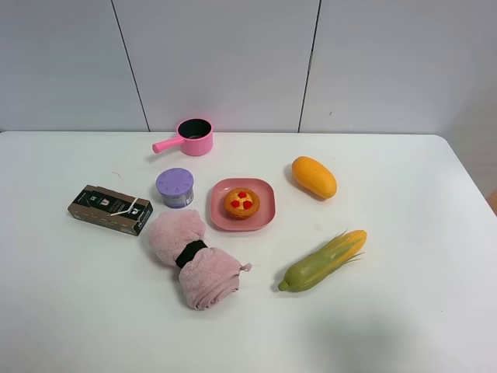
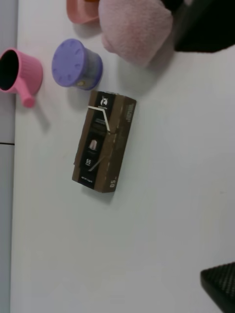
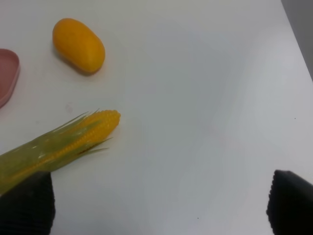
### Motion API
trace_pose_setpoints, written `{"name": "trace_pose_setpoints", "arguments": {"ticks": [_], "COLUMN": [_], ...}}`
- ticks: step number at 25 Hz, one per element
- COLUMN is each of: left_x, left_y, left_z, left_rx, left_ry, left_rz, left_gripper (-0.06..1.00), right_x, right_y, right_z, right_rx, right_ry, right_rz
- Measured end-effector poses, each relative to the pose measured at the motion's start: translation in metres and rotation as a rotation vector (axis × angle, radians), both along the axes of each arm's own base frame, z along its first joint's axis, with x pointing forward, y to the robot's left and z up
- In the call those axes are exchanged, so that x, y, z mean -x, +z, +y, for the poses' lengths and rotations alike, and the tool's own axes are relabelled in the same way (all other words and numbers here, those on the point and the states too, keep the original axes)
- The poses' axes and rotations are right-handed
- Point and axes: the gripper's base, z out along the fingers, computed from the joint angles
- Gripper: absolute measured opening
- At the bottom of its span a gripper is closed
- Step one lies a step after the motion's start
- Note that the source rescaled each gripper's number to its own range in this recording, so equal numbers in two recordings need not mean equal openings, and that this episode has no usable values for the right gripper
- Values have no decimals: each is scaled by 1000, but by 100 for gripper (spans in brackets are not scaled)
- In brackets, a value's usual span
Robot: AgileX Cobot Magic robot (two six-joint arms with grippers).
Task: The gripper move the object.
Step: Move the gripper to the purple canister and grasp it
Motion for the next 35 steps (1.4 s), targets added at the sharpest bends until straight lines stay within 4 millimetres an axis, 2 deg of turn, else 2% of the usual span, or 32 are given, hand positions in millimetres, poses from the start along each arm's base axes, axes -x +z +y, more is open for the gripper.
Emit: {"name": "trace_pose_setpoints", "arguments": {"ticks": [3,7,11,15,20,25,30,35], "left_x": [-15,-49,-97,-145,-191,-225,-242,-251], "left_y": [23,55,86,101,93,69,55,56], "left_z": [1,3,5,8,10,12,11,1], "left_rx": [60,80,78,44,-48,-72,-53,47], "left_ry": [30,42,42,18,-68,-107,-123,-188], "left_rz": [54,154,240,320,486,617,644,574], "left_gripper": [69,69,69,69,69,69,69,69], "right_x": [0,0,0,0,0,0,0,0], "right_y": [0,0,0,0,0,0,0,0], "right_z": [0,0,0,0,0,0,0,0], "right_rx": [0,0,0,0,0,0,0,0], "right_ry": [0,0,0,0,0,0,0,0], "right_rz": [0,0,0,0,0,0,0,0]}}
